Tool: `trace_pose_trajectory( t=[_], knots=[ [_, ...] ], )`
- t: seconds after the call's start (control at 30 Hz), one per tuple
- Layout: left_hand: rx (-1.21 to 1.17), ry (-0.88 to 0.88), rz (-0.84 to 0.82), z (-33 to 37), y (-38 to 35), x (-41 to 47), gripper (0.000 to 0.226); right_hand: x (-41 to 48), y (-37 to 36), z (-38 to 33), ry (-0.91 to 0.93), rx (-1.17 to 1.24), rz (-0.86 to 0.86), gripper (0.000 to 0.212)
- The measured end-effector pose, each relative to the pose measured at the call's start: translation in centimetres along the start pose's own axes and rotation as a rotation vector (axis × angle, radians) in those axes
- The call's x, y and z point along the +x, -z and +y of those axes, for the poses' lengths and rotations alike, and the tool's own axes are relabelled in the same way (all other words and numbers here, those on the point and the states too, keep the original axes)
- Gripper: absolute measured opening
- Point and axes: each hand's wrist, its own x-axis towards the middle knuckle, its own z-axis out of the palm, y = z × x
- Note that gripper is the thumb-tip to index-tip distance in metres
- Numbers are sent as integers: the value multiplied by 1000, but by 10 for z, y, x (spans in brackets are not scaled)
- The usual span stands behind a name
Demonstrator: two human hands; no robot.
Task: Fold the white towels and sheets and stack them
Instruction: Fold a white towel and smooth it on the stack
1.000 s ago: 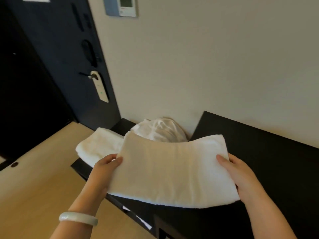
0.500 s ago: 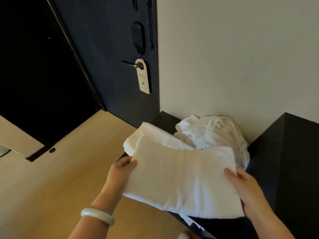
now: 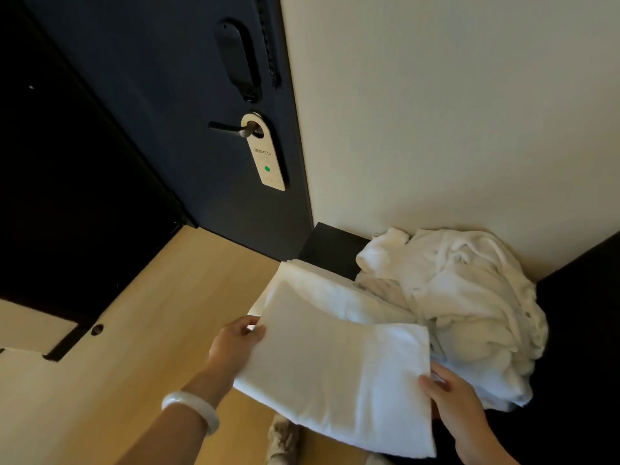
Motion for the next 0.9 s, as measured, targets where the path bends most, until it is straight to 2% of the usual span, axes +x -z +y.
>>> trace_pose_trajectory(
  t=[0.1, 0.3, 0.37, 0.47, 0.57, 0.73, 0.9],
  knots=[
    [77, -32, -91, 11, 5, 50, 11, 11, -19, -7, -58, 62, 64, 20],
    [167, -146, -221, 25, 5, 133, 11, 32, -39, -6, -70, 230, 324, 27],
    [211, -138, -273, 16, -3, 157, 13, 41, -50, 4, -105, 224, 334, 30],
    [370, -78, -343, -6, -16, 181, 33, 50, -68, 19, -236, 232, 287, 35],
    [433, -57, -325, -20, -23, 193, 31, 56, -79, 26, -276, 228, 299, 37],
    [377, -83, -259, -27, -20, 199, 14, 59, -86, 20, -231, 157, 403, 38],
    [350, -85, -210, -39, -11, 197, 9, 57, -95, 26, -243, 122, 417, 41]
  ],
)
